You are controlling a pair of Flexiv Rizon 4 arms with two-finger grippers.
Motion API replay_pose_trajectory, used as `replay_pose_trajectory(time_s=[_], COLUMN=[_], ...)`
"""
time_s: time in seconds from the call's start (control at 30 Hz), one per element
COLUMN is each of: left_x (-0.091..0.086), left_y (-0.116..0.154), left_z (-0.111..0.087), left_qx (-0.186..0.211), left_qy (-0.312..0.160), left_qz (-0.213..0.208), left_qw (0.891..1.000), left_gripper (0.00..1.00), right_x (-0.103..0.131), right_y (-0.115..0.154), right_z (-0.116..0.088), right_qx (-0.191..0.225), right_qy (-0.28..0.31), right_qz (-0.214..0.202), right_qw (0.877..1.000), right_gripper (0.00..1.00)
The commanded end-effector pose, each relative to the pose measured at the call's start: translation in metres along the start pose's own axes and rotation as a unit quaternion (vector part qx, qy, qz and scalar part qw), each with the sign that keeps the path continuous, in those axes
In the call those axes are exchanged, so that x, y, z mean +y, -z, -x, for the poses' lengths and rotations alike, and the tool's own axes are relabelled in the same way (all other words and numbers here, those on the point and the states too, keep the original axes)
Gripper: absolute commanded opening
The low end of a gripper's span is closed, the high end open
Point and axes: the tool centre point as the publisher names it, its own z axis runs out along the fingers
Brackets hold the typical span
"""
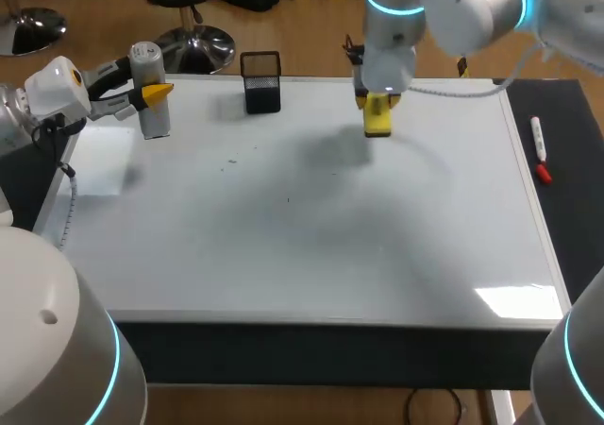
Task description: Pick up the inspection probe, press it on each red-marked spot on the whiteboard one by one, put down the probe, pick up the eraser, and wipe off all the red marks.
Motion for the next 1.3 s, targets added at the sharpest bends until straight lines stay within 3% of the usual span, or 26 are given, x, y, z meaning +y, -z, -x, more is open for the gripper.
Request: replay_pose_trajectory(time_s=[0.03, 0.2, 0.5, 0.97, 1.3], left_x=[-0.001, -0.001, -0.001, -0.001, -0.001], left_y=[0.000, 0.000, 0.000, 0.000, 0.000], left_z=[-0.001, -0.001, -0.001, -0.001, -0.001], left_qx=[-0.002, -0.002, -0.002, -0.002, -0.002], left_qy=[-0.001, -0.001, -0.001, -0.001, -0.001], left_qz=[0.000, 0.000, 0.000, 0.000, 0.000], left_qw=[1.000, 1.000, 1.000, 1.000, 1.000], left_gripper=[0.00, 0.00, 0.00, 0.00, 0.00], right_x=[-0.049, -0.068, -0.081, -0.084, -0.079], right_y=[-0.011, -0.017, -0.031, -0.044, -0.052], right_z=[0.016, 0.035, 0.067, 0.074, 0.074], right_qx=[0.000, -0.004, -0.012, -0.015, -0.008], right_qy=[0.005, 0.012, 0.036, 0.039, 0.024], right_qz=[0.042, 0.047, 0.052, 0.050, 0.025], right_qw=[0.999, 0.999, 0.998, 0.998, 0.999], right_gripper=[0.00, 0.00, 0.00, 0.00, 0.00])
